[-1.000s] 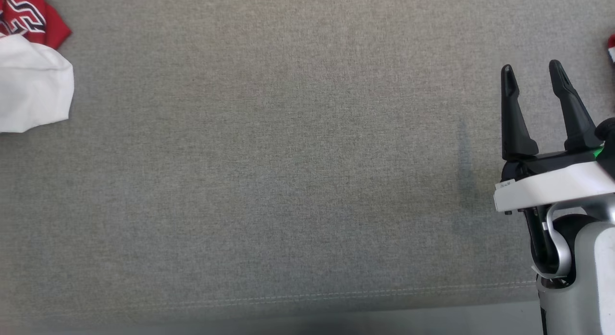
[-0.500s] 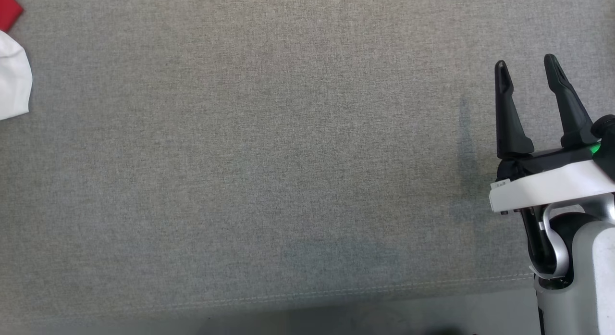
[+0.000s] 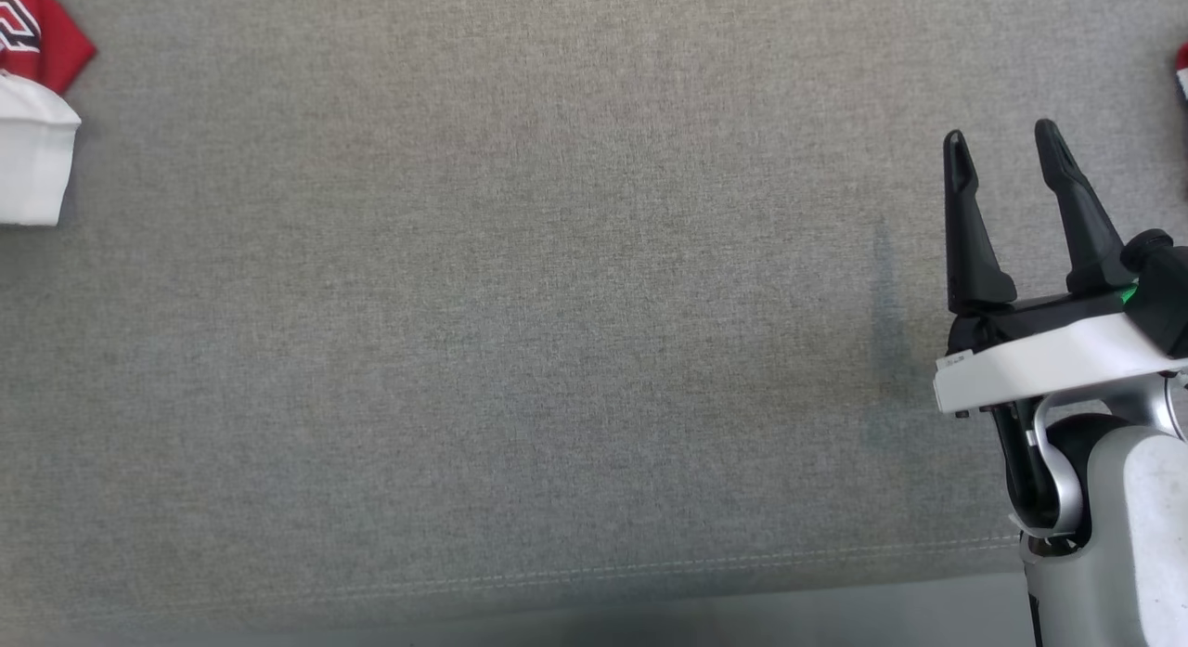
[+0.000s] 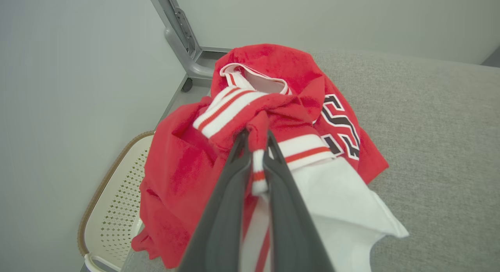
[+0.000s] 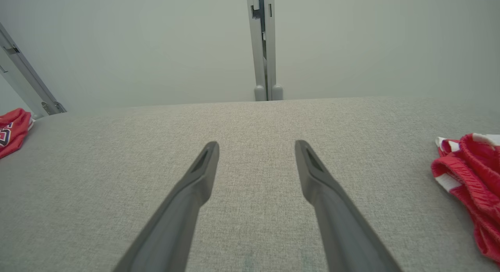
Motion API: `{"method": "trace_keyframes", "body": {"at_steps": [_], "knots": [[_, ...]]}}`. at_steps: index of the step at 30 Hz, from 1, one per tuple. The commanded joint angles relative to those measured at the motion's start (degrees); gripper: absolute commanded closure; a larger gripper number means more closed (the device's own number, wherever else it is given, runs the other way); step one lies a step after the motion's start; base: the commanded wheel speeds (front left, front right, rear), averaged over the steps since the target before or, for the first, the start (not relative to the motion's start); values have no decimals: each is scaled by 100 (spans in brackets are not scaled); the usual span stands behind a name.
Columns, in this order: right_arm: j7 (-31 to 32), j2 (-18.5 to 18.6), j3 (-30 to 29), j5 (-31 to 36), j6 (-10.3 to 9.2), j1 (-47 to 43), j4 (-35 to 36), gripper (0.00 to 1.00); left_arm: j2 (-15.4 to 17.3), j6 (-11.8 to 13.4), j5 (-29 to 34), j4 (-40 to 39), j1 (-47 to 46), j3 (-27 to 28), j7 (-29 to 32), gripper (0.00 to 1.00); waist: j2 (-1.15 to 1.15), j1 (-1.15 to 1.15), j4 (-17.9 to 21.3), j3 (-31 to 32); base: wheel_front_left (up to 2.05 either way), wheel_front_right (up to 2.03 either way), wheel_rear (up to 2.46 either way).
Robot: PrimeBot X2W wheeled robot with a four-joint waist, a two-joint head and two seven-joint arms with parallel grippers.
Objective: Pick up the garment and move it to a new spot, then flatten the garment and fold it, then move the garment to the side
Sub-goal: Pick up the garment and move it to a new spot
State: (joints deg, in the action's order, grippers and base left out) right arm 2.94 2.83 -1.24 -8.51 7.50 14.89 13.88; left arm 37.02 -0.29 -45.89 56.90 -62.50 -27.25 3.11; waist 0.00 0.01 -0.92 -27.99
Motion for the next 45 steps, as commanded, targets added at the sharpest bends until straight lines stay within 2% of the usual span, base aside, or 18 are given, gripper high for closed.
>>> {"method": "trace_keyframes", "body": {"at_steps": [1,8,13,18,23,30,33,39,45], "knots": [[-28,13,-7,-19,-2,-32,-20,0,-1,-18,62,-23,-82,-11,-26,100,0,-1,-36,227,0,0,0],[-217,13,19,-154,-2,-231,-390,0,-82,-451,408,-651,-321,-526,179,100,0,-1,-13,981,0,0,0],[-302,14,59,-268,-2,-396,-564,0,-245,-626,469,-1262,-170,-901,460,100,0,-1,133,1398,0,0,0],[-353,12,85,-347,-2,-537,-651,0,-586,-691,375,-1974,120,-1360,786,100,0,-1,353,1664,0,0,0],[-387,12,145,-426,-2,-600,-702,0,-1242,-710,223,-2436,533,-1754,825,100,0,-1,615,1759,0,0,0],[-514,12,384,-628,-2,-461,-820,0,-2497,-584,55,-1998,1052,-2024,292,100,0,-1,1119,1682,0,0,0],[-578,12,515,-704,-2,-369,-898,0,-2871,-577,45,-1601,1114,-2062,27,100,0,-1,1411,1606,0,0,0],[-729,9,721,-809,-2,-221,-1106,0,-3229,-483,42,-818,894,-2027,-452,100,0,-1,1979,1481,0,0,0],[-887,9,917,-920,-2,-129,-1337,0,-3370,-519,0,-293,630,-2088,-787,100,0,-1,2367,1411,0,0,0]]}}
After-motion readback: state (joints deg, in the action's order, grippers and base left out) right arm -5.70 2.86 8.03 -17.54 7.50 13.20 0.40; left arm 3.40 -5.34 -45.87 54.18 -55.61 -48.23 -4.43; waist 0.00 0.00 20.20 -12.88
